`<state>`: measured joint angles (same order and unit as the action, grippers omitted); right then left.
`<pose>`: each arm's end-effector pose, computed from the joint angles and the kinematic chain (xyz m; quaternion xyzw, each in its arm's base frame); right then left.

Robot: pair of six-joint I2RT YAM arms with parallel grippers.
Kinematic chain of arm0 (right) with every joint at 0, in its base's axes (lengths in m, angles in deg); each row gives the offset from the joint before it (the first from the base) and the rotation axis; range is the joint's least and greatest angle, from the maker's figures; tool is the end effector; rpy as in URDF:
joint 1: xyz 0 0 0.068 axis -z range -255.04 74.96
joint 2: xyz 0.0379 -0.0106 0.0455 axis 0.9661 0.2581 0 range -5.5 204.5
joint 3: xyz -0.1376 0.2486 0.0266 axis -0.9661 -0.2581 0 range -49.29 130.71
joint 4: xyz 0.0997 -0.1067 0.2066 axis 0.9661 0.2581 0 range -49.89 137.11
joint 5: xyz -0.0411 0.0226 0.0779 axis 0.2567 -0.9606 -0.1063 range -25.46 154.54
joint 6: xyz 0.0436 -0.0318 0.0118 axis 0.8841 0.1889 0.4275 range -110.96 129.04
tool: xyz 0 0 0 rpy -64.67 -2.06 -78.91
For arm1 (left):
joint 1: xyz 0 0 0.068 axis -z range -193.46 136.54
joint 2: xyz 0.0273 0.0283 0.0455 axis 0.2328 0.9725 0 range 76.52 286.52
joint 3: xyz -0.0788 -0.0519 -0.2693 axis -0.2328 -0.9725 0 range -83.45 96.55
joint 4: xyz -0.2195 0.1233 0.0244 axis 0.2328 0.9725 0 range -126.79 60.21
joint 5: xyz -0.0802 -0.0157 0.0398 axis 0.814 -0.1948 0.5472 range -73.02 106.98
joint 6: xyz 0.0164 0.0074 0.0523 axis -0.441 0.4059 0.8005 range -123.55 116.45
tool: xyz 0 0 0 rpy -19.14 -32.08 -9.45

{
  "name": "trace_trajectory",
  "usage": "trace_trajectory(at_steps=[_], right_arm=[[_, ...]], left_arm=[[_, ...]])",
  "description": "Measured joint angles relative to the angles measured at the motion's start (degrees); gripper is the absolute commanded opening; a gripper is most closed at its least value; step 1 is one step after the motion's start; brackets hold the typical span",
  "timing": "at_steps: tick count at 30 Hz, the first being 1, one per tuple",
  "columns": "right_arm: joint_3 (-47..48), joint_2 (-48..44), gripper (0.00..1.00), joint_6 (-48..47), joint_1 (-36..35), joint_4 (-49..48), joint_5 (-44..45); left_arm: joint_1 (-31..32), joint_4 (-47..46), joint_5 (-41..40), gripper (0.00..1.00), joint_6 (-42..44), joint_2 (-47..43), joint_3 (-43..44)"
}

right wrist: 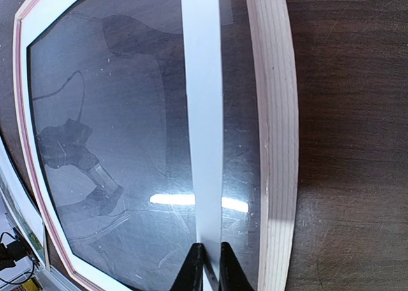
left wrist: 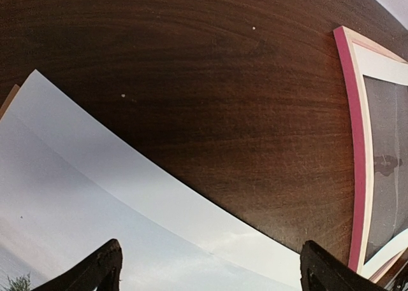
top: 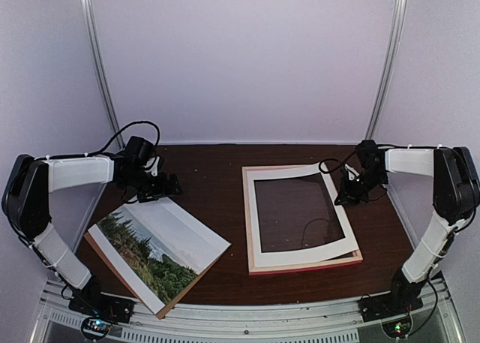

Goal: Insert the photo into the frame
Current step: Place the mat board on the glass panel.

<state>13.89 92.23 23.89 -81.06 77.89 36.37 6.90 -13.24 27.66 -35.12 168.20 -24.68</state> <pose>0.3147 0.0510 0.2015 0.0367 0.9585 0.2634 0.1029 0.2975 -0.1179 0.2200 -0.0664 0.9514 -0.2059 0.2193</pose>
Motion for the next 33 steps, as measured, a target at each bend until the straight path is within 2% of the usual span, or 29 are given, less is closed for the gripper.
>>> trace_trajectory(at_steps=[13, 18, 24, 33], right_arm=[[-0.5, 0.0, 0.14, 0.6, -0.2, -0.6, 0.2], [-0.6, 0.0, 0.21, 1.0, -0.6, -1.0, 0.2], [-0.6, 0.0, 0.36, 0.9, -0.7, -0.9, 1.2], [-0.6, 0.0, 0.44, 0.5, -0.7, 0.0, 3.0]], left_arm=[[0.0, 0.1, 0.0, 0.98, 0.0, 0.0, 0.0], [0.0, 0.1, 0.1, 0.98, 0.0, 0.0, 0.0], [0.0, 0.1, 0.2, 0.98, 0.0, 0.0, 0.0], [0.0, 0.1, 0.2, 0.98, 0.0, 0.0, 0.0]])
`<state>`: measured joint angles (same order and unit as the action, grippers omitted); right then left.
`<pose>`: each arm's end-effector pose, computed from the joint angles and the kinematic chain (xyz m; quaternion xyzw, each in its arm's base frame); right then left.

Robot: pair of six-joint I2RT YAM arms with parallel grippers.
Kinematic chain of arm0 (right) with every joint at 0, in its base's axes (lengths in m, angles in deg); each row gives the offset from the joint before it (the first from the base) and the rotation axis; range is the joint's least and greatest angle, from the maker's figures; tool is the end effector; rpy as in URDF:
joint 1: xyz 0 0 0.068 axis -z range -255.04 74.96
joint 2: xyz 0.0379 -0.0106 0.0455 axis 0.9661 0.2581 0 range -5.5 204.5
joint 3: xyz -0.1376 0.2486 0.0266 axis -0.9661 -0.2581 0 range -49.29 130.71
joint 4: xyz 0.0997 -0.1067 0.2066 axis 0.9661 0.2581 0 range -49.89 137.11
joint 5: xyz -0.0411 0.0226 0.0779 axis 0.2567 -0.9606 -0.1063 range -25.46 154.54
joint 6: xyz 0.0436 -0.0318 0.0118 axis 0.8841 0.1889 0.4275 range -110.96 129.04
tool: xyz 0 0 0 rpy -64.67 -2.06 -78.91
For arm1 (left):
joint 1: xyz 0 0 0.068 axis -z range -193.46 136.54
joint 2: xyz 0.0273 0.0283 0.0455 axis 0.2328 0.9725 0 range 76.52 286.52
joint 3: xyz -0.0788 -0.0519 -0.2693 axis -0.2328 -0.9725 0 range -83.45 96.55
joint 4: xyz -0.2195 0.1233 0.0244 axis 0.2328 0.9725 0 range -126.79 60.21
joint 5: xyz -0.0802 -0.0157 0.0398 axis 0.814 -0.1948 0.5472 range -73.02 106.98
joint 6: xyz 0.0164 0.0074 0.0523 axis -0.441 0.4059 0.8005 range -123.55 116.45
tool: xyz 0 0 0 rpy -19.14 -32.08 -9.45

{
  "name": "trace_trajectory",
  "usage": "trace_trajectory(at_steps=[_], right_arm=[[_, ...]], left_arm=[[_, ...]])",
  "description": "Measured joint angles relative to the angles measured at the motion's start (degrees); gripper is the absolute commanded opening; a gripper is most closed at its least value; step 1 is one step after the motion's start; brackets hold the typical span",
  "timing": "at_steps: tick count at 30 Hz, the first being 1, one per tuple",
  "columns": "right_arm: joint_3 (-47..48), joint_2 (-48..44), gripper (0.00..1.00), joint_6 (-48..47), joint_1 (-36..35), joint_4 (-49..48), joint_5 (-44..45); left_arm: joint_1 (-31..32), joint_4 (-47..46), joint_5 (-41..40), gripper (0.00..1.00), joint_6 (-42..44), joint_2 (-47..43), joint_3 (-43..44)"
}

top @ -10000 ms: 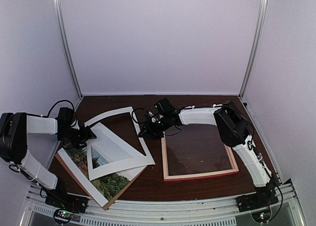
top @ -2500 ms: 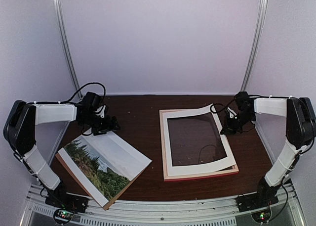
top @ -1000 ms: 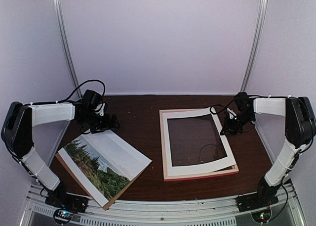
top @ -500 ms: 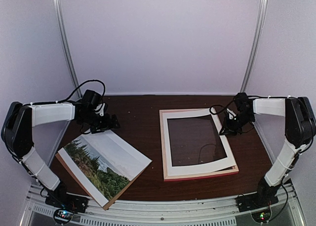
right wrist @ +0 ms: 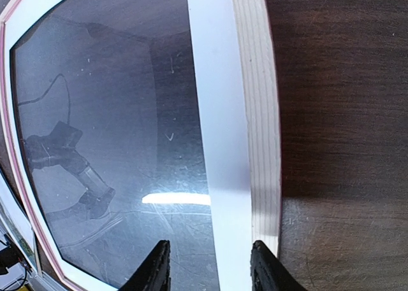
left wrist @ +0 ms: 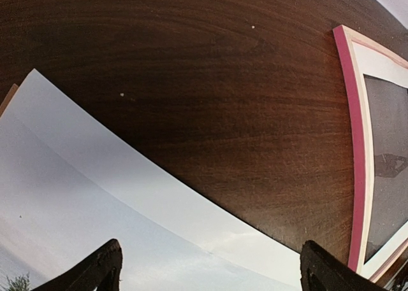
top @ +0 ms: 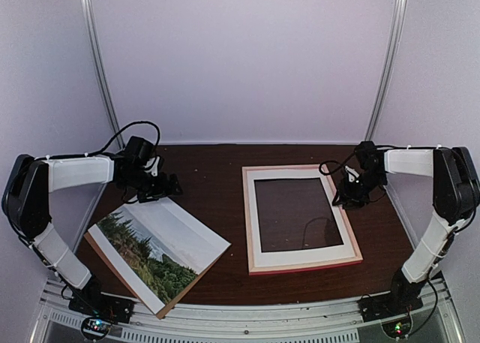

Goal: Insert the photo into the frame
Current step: Place the mat board on the glass panel, then move the photo to the center of the board.

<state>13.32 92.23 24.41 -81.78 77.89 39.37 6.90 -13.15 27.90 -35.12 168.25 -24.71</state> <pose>0.3126 0.0530 0.1980 0.0405 0.9648 0.2392 0.1011 0.2973 -0.1180 0.2195 -0.0659 0.9517 -0.2071 0.2171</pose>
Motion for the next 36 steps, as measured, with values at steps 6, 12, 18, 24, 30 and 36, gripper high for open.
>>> trace_trajectory(at_steps=[6, 12, 18, 24, 30, 36], right_arm=[[0.0, 0.0, 0.45, 0.0, 0.0, 0.6, 1.2], [0.8, 0.0, 0.51, -0.5, -0.2, 1.7, 2.8], [1.8, -0.5, 0.57, -0.9, -2.7, 1.6, 4.9], [5.9, -0.6, 0.61, -0.6, -10.9, -0.1, 5.7], [16.2, 5.5, 0.63, 0.0, -22.4, -4.1, 3.8], [25.5, 15.7, 0.66, 0.3, -31.4, -6.3, 0.4]], left_arm=[[0.0, 0.1, -0.6, 0.98, 0.3, 0.2, 0.0], [0.0, 1.1, -2.1, 0.98, 0.9, 0.8, 0.1], [-0.9, 3.5, -3.3, 0.98, 1.7, 0.9, 0.5], [-4.2, 5.6, -3.2, 0.98, 1.6, 0.6, -0.1], [-9.6, 8.9, -2.3, 0.98, 0.2, -3.4, -4.5], [-11.8, 14.9, -2.3, 0.98, -1.0, -8.9, -6.7]])
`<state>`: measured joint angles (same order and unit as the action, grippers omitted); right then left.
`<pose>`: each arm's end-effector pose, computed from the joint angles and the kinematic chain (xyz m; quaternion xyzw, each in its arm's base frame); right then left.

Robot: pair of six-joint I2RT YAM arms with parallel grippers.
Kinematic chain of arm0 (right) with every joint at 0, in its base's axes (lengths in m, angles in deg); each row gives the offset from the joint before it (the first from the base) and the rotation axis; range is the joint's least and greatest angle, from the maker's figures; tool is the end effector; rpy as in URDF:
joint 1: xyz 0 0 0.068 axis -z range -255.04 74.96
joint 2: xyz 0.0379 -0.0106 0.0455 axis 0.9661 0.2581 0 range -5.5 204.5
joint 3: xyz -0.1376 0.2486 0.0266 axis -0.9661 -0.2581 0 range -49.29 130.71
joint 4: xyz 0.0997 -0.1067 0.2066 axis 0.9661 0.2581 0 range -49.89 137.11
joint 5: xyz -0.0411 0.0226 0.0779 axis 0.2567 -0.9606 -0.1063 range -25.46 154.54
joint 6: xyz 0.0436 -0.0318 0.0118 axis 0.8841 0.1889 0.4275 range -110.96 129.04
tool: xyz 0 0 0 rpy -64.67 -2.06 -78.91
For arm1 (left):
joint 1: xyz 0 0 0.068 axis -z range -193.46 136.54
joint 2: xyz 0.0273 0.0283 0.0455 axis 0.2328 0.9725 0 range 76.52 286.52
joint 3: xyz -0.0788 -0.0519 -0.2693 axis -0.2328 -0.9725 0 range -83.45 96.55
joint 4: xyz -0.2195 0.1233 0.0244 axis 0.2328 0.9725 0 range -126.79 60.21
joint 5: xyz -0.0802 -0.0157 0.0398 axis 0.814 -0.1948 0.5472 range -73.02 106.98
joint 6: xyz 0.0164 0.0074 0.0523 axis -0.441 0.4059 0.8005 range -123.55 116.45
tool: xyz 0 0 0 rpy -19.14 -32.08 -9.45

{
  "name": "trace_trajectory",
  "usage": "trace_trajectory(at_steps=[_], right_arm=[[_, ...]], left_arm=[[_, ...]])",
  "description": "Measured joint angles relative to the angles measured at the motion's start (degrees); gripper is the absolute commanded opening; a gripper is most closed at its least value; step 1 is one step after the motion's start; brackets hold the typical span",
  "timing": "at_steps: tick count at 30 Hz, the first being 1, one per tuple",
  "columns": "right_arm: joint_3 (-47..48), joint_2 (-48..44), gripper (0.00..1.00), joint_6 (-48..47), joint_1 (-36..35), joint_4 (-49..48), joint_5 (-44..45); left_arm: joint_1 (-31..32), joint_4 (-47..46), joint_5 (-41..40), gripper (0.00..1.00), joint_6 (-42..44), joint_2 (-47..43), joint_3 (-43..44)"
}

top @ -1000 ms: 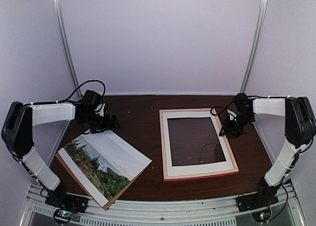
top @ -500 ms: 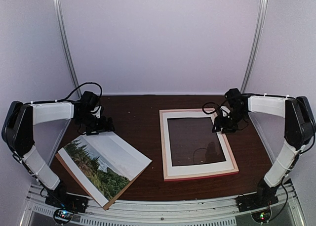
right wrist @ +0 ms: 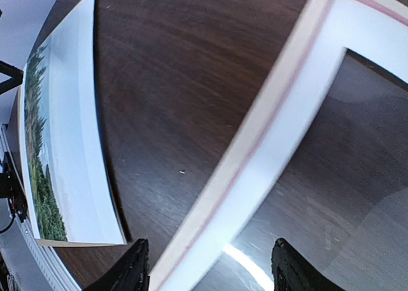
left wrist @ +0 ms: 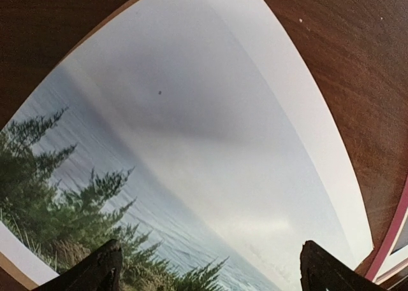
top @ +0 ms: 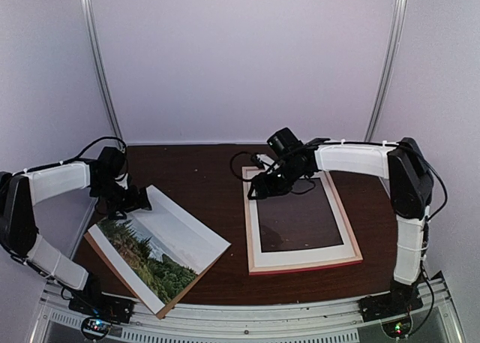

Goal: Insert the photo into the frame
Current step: Move the photo to the center of the board.

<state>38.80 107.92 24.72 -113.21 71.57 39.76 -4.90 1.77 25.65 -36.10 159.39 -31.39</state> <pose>0.3271 0.2771 0.2305 -0.2425 0.9061 0.3097 0.1557 0.2543 -0.0441 0.2149 -0.1906 0.9624 -0.1323 0.1411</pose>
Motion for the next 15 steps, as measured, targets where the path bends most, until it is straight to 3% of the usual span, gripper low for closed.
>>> trace_trajectory(at_steps=[9, 15], right_arm=[[17.1, 14.8, 0.7, -0.1, -9.8, 0.2, -5.1], [24.6, 20.5, 0.72, -0.1, -12.0, 1.5, -7.7]], left_arm=[[0.0, 9.0, -0.3, 0.98, -6.3, -9.2, -3.5], [-0.1, 14.2, -3.0, 0.98, -10.2, -12.9, -4.2]])
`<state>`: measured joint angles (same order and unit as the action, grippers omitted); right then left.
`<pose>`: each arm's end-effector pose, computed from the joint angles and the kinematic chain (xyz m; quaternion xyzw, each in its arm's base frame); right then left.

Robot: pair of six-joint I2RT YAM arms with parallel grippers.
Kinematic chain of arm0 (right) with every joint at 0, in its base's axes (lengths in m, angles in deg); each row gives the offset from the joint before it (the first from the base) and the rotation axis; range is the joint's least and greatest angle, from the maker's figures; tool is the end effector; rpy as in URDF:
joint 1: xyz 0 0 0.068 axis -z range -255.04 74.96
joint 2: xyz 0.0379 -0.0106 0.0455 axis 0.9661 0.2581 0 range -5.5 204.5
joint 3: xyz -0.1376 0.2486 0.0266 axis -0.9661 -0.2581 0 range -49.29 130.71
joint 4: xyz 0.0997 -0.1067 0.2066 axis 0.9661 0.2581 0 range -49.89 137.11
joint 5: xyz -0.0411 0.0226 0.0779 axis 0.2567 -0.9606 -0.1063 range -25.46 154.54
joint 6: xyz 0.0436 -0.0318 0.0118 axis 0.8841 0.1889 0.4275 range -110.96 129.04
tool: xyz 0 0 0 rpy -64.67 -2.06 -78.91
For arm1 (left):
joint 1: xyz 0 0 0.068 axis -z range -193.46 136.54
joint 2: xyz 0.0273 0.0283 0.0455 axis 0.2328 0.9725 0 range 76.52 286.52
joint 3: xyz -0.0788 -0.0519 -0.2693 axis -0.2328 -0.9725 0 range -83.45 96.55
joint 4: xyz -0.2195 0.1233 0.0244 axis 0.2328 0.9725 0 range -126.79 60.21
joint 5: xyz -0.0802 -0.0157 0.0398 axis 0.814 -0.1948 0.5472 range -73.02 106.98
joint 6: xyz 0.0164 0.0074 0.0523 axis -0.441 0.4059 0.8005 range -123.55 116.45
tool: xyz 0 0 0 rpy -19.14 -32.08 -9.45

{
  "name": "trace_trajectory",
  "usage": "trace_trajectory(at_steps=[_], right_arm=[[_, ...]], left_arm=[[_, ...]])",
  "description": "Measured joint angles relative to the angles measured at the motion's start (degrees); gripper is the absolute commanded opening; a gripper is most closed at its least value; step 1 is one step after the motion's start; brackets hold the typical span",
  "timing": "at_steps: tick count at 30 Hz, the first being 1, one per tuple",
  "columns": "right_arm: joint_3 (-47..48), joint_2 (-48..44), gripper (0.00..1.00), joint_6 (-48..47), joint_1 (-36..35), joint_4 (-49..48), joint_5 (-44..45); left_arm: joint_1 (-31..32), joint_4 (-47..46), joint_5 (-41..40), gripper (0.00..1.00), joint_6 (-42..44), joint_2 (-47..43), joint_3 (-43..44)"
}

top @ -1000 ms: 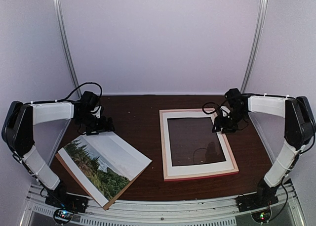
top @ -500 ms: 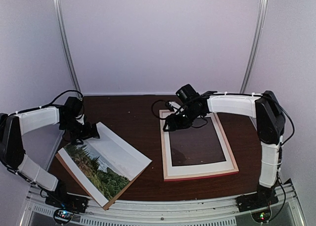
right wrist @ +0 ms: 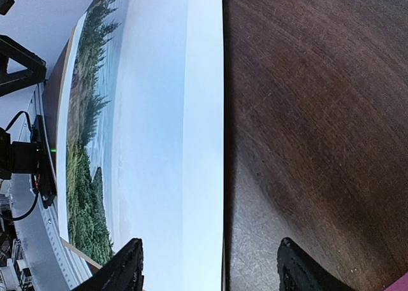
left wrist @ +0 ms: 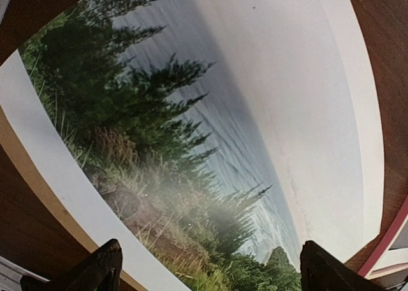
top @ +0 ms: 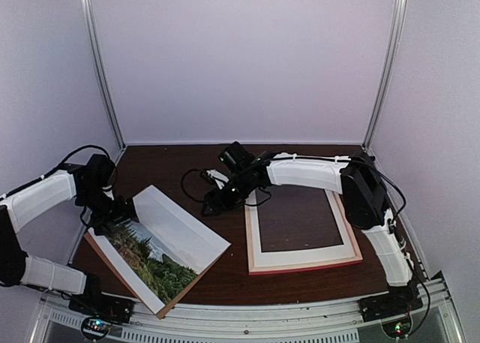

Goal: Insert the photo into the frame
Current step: Move the photo to the center of the board.

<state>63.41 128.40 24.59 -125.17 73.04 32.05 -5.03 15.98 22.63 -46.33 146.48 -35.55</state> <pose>0.3152 0.4088 0.1980 -0.3536 0.8466 0.3839 0.1041 0.1926 -0.0323 0.2331 -0.2861 0.9478 -0.1010 0.0978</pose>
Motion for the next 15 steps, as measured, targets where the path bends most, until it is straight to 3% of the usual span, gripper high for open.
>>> trace_trajectory(at_steps=[15], right_arm=[[9.5, 7.7, 0.71, 0.1, -0.2, 5.5, -3.6]], left_arm=[[-1.4, 2.6, -0.5, 0.98, -5.4, 0.8, -7.5]])
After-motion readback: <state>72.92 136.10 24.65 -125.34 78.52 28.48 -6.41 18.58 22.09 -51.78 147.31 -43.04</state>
